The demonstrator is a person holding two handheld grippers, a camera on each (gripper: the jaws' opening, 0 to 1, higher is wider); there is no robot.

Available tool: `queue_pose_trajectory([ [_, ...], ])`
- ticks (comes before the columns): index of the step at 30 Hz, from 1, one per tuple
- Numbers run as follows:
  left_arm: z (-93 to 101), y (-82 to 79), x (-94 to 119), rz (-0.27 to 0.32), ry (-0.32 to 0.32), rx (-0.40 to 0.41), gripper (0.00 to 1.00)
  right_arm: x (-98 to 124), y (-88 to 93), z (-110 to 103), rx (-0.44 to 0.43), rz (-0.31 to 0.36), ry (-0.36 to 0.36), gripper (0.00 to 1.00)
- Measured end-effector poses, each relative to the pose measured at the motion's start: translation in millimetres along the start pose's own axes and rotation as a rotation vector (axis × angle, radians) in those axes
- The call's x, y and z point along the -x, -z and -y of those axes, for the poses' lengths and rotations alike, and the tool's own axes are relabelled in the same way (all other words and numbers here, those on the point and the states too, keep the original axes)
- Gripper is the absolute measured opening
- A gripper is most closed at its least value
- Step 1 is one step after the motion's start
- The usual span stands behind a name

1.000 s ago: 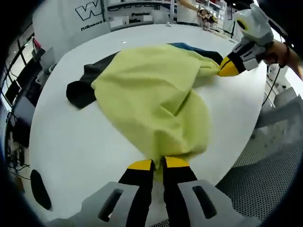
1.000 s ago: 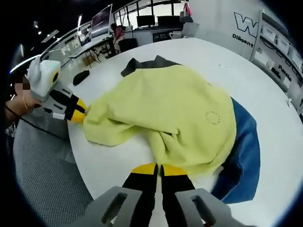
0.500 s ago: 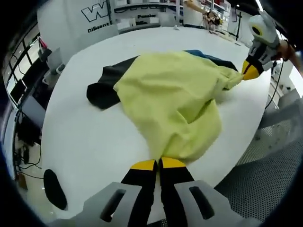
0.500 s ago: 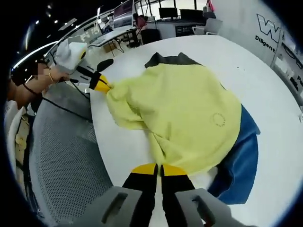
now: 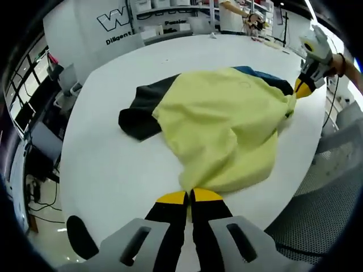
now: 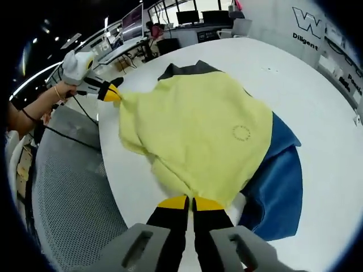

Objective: Fold the garment on the visible template until the final outline fits inside the template.

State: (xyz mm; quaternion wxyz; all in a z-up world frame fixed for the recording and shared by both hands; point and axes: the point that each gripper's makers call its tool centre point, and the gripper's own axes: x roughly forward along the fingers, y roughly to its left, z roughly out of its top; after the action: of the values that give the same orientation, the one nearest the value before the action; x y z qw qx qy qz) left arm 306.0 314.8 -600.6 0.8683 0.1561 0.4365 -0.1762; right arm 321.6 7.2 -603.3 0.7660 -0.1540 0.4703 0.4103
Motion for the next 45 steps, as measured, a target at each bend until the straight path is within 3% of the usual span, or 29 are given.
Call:
queue_pose_trajectory([
  [5, -1.5, -8.9, -10, 0.003, -0.002, -0.018, 0.04, -12, -11.6, 33, -0.111, 0.080, 0.118, 0.00],
  [8, -2.8, -16.1, -14, 0.019, -0.012, -0.024, 0.04, -14, -17.8, 45, -0.119, 0.102, 0.178, 0.00],
  [15, -12.5, -31.3, -21, 0.056, -0.010, 0.063, 0.04, -15, -37.4, 63, -0.137, 0.175, 0.239, 0.00],
  [19, -18.0, -39.1, -27, 0.070, -0.026, 0.081, 0.04, -15, -49.3, 85, -0.205, 0.258, 0.308, 0.00],
  [21, -19.0, -41.7, -31, 0.075, -0.034, 0.072, 0.04, -19, -49.1, 93, -0.219, 0.264, 0.335, 0.00],
  [24, -20.9, -41.3, -41, 0.067, -0.056, 0.059, 0.04, -25, -46.7, 96, -0.248, 0.257, 0.344, 0.10],
  [28, -21.3, -41.8, -44, 0.090, -0.052, 0.103, 0.09, -18, -53.3, 87, -0.284, 0.328, 0.317, 0.26],
  [32, -19.8, -36.0, -45, 0.082, -0.020, 0.164, 0.37, -10, -53.8, 75, -0.299, 0.363, 0.317, 0.45],
  [34, -19.8, -33.6, -43, 0.084, -0.016, 0.169, 0.38, -8, -55.0, 68, -0.297, 0.379, 0.307, 0.54],
  [39, -13.6, -28.8, -37, 0.099, 0.012, 0.160, 0.48, -10, -52.8, 42, -0.311, 0.371, 0.269, 0.58],
  [45, -8.2, -15.5, -39, 0.070, 0.030, 0.178, 0.56, -22, -45.3, 17, -0.344, 0.334, 0.225, 0.57],
])
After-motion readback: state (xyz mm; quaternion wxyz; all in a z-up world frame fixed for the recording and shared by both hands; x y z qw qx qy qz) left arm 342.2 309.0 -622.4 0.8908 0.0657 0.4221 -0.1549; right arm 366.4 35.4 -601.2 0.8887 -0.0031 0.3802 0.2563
